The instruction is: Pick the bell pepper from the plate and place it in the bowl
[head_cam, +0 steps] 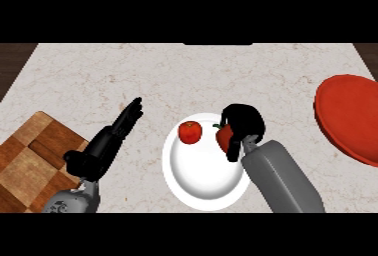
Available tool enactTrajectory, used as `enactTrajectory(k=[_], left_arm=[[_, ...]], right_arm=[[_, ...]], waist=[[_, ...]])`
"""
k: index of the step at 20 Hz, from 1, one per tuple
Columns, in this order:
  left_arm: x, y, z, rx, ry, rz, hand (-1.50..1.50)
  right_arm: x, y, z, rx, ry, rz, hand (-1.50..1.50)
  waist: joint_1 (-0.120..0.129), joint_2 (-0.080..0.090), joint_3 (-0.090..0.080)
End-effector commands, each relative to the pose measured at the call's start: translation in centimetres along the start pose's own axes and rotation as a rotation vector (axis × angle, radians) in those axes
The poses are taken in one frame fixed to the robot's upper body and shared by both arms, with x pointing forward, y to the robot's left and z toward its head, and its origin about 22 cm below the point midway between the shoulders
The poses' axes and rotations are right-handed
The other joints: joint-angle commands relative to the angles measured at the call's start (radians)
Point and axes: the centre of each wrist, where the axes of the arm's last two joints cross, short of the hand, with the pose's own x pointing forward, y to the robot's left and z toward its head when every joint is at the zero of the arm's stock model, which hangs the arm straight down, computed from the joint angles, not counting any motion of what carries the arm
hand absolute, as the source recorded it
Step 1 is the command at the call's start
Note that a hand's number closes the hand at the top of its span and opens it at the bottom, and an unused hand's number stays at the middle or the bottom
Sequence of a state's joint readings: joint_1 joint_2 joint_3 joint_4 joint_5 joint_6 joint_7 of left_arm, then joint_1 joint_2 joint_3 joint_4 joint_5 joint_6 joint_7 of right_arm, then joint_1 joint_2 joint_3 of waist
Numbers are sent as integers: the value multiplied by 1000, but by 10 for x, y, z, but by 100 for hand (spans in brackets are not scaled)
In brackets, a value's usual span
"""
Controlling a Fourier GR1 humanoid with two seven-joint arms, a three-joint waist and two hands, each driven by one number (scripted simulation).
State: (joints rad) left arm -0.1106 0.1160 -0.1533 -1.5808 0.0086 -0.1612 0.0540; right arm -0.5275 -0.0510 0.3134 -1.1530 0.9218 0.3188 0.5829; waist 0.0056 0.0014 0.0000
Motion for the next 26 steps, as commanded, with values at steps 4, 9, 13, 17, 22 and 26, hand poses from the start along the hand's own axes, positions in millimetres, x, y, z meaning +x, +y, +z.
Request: enactTrajectory(k=[4,9,13,17,22,26], left_arm=[[11,-1,1,-17,-29,-18,0],[1,9,-7,11,10,-11,0],[4,1,-4,-1,-2,-14,0],[9,-9,-8,-11,-19,-5,0],[10,12,-7,16,8,4,0],[9,-3,7,1,-18,6,0]], right_arm=[[-63,-49,-38,-143,476,-231,150],[-58,-82,-43,-367,648,-115,150],[-39,-115,-31,-590,665,-130,150],[-33,-153,-15,-843,617,-235,150],[-39,-179,2,-969,622,-387,150],[-88,-169,9,-966,691,-361,150]], waist=[[25,9,1],[12,6,0],[6,-1,0],[3,-1,0],[-5,-3,0],[-8,-4,0]])
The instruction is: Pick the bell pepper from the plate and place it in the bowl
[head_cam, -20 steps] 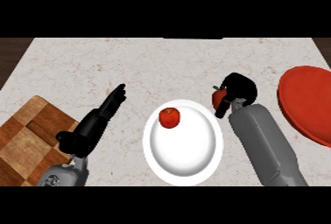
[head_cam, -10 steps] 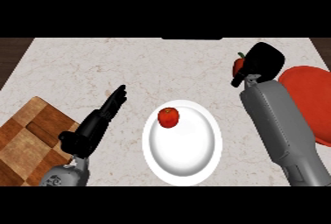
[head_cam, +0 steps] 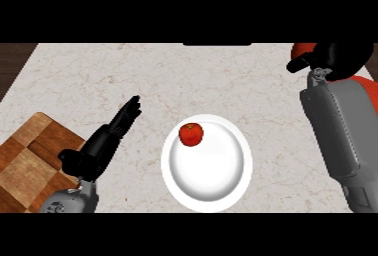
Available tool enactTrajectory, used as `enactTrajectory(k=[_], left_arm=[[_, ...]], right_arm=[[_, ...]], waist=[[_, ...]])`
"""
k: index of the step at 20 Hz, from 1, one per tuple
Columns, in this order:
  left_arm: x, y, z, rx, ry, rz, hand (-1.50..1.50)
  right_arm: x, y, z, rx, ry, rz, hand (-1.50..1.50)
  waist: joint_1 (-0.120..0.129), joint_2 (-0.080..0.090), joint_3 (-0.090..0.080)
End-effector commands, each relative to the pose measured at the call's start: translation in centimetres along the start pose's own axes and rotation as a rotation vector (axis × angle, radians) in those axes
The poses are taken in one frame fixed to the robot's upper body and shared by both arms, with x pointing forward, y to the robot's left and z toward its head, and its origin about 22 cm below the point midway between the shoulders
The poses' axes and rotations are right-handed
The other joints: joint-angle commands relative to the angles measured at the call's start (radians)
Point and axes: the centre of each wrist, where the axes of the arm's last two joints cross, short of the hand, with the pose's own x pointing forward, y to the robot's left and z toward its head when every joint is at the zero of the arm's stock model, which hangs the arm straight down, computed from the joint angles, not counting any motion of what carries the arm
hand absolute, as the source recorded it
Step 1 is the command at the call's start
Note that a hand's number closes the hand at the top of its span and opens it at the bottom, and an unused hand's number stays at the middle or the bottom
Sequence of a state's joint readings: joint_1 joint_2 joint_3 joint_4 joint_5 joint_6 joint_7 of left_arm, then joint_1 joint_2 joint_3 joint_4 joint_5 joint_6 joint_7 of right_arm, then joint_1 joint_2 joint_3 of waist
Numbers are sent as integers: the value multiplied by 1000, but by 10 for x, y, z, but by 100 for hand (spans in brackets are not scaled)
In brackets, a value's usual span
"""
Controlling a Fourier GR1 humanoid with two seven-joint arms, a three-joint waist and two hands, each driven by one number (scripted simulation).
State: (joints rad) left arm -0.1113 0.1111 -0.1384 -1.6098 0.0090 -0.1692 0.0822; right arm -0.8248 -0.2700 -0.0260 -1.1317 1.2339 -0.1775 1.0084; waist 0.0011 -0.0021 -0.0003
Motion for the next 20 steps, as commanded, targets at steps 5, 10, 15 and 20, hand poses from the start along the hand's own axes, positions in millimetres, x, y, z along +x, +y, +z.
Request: enactTrajectory(k=[5,10,15,20], left_arm=[[0,-3,1,5,-3,16,0],[-5,-10,-1,-5,26,-7,0],[-3,-30,-2,0,1,3,0],[2,-9,-1,2,3,-2,0]], right_arm=[[-60,-2,-45,-110,116,136,150],[-100,4,-72,-230,130,205,150],[-144,15,-88,-84,199,270,150],[-162,16,-98,223,332,101,150]], waist=[[-1,2,0],[6,4,1],[6,4,1],[1,0,1]])
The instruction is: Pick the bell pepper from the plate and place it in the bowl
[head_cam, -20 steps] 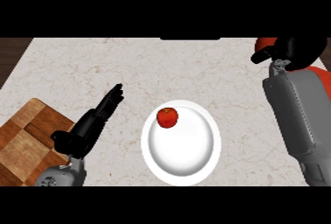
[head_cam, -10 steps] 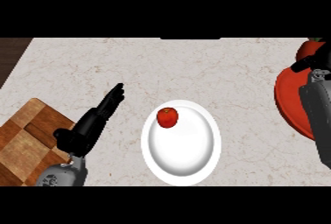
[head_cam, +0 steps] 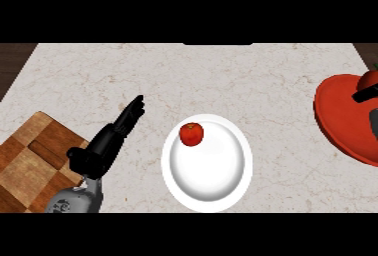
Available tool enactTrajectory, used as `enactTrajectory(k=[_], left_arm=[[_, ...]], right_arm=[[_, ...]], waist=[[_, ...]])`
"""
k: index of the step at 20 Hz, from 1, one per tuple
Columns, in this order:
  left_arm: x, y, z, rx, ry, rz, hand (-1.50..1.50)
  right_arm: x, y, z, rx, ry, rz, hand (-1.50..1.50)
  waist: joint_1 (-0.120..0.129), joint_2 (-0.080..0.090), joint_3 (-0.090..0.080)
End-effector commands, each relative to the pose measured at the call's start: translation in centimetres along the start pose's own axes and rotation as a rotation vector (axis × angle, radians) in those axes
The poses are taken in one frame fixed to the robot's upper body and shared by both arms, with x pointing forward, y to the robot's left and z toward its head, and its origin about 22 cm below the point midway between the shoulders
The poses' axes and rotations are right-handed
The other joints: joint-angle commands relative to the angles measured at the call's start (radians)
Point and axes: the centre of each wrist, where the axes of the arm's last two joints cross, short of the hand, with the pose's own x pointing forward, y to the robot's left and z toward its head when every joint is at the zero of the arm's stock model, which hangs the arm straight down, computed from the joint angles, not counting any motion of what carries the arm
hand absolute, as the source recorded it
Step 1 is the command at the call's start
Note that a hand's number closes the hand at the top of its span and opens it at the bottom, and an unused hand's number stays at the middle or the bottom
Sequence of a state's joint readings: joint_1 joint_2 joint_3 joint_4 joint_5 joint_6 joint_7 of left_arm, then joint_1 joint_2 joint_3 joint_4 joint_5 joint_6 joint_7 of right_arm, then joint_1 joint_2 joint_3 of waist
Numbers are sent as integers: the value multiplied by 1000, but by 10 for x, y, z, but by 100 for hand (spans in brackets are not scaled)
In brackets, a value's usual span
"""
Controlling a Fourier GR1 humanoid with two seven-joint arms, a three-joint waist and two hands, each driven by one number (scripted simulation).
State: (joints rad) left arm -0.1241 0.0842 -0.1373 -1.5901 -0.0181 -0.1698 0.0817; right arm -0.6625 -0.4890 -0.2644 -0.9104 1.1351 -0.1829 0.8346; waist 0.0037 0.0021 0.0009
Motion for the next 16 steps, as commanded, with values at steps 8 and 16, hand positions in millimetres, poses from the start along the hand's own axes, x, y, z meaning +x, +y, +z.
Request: enactTrajectory(k=[8,16], left_arm=[[-3,20,17,-11,-13,14,0],[9,-2,3,-13,-3,11,0]], right_arm=[[-48,14,-32,85,-82,-248,-150],[-50,-22,-46,-172,49,-527,-150]], waist=[[6,-1,0],[1,-4,0]])
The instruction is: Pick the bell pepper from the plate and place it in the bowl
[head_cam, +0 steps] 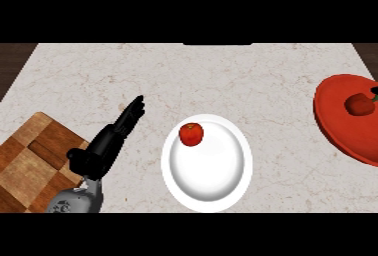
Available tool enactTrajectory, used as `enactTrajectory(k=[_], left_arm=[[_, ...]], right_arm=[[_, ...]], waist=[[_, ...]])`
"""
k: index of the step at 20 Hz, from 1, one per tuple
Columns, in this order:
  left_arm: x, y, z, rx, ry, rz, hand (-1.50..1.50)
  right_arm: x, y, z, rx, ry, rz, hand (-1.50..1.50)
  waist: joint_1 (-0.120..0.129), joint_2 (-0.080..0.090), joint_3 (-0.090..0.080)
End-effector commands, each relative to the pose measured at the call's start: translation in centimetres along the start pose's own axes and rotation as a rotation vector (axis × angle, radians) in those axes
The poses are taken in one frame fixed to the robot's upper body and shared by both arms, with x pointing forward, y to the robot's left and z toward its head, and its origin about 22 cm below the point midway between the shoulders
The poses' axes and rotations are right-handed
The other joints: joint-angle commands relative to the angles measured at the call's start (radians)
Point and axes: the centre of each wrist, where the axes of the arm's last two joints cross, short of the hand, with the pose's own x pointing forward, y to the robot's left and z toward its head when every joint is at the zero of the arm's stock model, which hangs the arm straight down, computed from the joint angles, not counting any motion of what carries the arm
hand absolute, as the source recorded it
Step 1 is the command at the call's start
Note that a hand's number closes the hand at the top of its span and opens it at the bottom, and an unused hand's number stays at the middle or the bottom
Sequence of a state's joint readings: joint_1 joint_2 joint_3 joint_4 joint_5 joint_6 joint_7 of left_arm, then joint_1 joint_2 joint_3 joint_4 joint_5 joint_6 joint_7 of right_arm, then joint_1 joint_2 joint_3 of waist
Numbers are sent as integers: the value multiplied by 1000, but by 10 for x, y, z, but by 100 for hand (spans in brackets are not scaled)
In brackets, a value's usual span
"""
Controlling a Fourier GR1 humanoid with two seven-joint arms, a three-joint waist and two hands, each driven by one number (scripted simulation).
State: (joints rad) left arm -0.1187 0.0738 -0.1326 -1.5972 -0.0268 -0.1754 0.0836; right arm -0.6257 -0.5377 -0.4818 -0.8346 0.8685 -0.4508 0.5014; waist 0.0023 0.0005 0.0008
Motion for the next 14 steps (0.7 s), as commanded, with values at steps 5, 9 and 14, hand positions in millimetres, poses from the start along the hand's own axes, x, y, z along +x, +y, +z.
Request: enactTrajectory(k=[5,9,14], left_arm=[[-4,11,8,20,34,15,0],[3,16,8,31,7,11,0],[-3,8,17,49,29,-5,0]], right_arm=[[-43,-52,-14,-148,115,-251,-150],[-78,-90,-12,-216,143,-305,-150],[-142,-131,21,-281,143,-330,-150]], waist=[[-22,-7,-1],[-30,-9,-1],[-50,-13,-2]])
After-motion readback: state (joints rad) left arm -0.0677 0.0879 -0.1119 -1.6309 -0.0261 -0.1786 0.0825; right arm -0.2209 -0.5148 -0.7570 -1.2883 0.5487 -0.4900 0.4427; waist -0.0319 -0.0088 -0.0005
